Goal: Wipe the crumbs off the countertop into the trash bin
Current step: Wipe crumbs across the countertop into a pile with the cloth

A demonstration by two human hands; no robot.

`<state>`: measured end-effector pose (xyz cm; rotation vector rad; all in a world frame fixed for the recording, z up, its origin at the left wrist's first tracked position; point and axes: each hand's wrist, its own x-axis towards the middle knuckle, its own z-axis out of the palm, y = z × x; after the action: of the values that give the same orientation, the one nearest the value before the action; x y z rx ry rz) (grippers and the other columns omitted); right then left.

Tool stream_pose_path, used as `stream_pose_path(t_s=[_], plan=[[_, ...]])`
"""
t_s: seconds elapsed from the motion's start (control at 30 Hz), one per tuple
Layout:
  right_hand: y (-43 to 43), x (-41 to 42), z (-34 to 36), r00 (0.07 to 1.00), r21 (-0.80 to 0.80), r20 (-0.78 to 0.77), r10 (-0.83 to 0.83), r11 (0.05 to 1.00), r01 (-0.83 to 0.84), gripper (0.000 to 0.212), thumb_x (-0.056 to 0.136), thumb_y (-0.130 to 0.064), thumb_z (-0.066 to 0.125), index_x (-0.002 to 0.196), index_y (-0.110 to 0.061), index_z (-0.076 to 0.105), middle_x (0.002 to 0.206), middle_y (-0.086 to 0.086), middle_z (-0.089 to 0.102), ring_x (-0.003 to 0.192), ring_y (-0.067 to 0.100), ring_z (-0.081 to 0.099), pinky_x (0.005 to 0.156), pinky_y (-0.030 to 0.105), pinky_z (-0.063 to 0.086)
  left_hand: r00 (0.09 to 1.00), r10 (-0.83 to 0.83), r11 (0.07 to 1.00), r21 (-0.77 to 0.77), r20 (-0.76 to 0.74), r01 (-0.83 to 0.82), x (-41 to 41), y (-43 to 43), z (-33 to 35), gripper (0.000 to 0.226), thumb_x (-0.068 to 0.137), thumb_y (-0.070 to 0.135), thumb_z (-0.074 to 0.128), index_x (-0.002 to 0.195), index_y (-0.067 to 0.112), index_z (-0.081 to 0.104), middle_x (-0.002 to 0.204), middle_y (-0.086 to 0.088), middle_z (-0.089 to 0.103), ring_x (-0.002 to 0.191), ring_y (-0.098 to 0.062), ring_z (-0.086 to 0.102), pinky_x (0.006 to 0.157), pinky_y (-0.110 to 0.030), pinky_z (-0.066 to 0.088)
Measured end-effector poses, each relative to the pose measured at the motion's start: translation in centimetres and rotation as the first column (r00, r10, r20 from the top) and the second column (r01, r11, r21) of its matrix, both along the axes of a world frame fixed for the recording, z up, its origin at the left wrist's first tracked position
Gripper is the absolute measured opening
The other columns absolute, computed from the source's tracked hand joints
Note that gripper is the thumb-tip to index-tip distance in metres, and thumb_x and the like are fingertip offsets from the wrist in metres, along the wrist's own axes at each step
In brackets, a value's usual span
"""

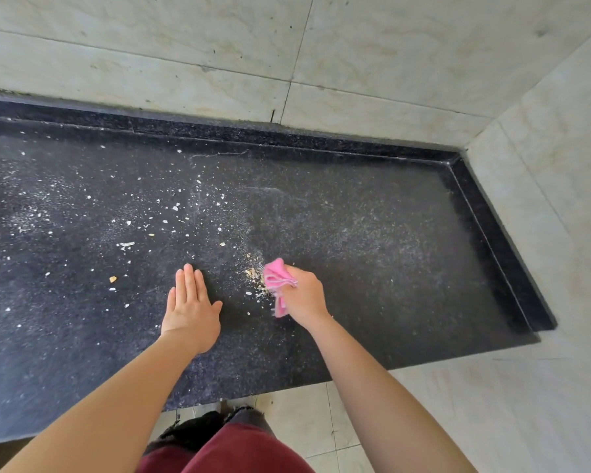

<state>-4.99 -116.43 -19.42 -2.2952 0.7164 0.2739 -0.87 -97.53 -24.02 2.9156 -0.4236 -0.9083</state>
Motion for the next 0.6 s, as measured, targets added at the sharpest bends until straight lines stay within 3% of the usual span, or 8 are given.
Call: stream_pose_path(t_s=[0.1,0.23,0.3,0.37,0.47,0.6], plan=[[-1.6,-0.5,1.5,0.995,0.028,0.079,-0.055,0.998,0.053,0.053,0.082,-0.004,0.036,0.057,-0.044,0.060,0.046,-0.006,0.061,0.047,-0.002,0.058,0.049,0.009,0.039,1.000,-0.006,1.000,0.008,-0.006,0.006,0.0,0.0,0.3,0.068,0.100,0.040,0.008,0.142,-0.002,-0.025,0.152,-0.018,-0.032,0.143,-0.031,-0.025,0.120,-0.040,-0.001],[-8.3,-3.9,1.9,0.964,-0.127,-0.017,-0.266,0.957,0.262,0.033,0.080,-0.004,0.035,0.074,-0.022,0.062,0.056,0.001,0.062,0.068,0.018,0.063,0.059,0.025,0.044,1.000,-0.008,1.000,0.007,-0.007,0.008,0.0,0.0,0.3,0.068,0.100,0.040,0.007,0.141,-0.003,-0.027,0.152,-0.019,-0.033,0.143,-0.031,-0.026,0.120,-0.040,-0.002],[-11.6,-6.7,1.6,0.923,-0.244,-0.060,-0.380,0.902,0.356,0.029,0.086,-0.003,0.040,0.081,-0.016,0.064,0.062,-0.001,0.056,0.076,0.028,0.063,0.052,0.024,0.037,1.000,-0.005,1.000,0.001,-0.004,0.005,0.0,-0.1,0.2,0.068,0.100,0.039,0.008,0.141,-0.003,-0.027,0.152,-0.019,-0.033,0.142,-0.032,-0.026,0.120,-0.040,-0.002],[-13.0,-9.3,0.7,0.876,-0.275,-0.090,-0.473,0.858,0.435,0.026,0.089,-0.004,0.043,0.095,-0.010,0.068,0.074,0.004,0.060,0.085,0.033,0.064,0.055,0.026,0.038,1.000,0.002,1.000,-0.007,-0.006,-0.002,-0.1,-0.1,0.1,0.069,0.100,0.039,0.008,0.141,-0.003,-0.027,0.152,-0.019,-0.033,0.142,-0.032,-0.026,0.120,-0.041,-0.003],[-10.2,-10.7,-1.1,0.870,-0.311,-0.094,-0.485,0.844,0.437,0.034,0.090,-0.007,0.046,0.120,-0.011,0.062,0.103,0.018,0.061,0.098,0.038,0.060,0.078,0.035,0.044,1.000,0.006,1.000,-0.009,-0.011,-0.006,-0.1,-0.1,0.0,0.069,0.100,0.039,0.009,0.141,-0.003,-0.027,0.151,-0.019,-0.033,0.142,-0.032,-0.027,0.120,-0.041,-0.003],[-2.1,-8.5,-1.9,0.917,-0.248,-0.011,-0.398,0.890,0.383,0.047,0.091,-0.007,0.045,0.134,-0.022,0.053,0.104,0.011,0.053,0.090,0.031,0.057,0.076,0.029,0.040,1.000,0.008,1.000,-0.003,-0.012,-0.008,-0.1,-0.1,-0.1,0.069,0.100,0.040,0.009,0.141,-0.002,-0.027,0.151,-0.018,-0.033,0.142,-0.032,-0.027,0.120,-0.041,-0.004]])
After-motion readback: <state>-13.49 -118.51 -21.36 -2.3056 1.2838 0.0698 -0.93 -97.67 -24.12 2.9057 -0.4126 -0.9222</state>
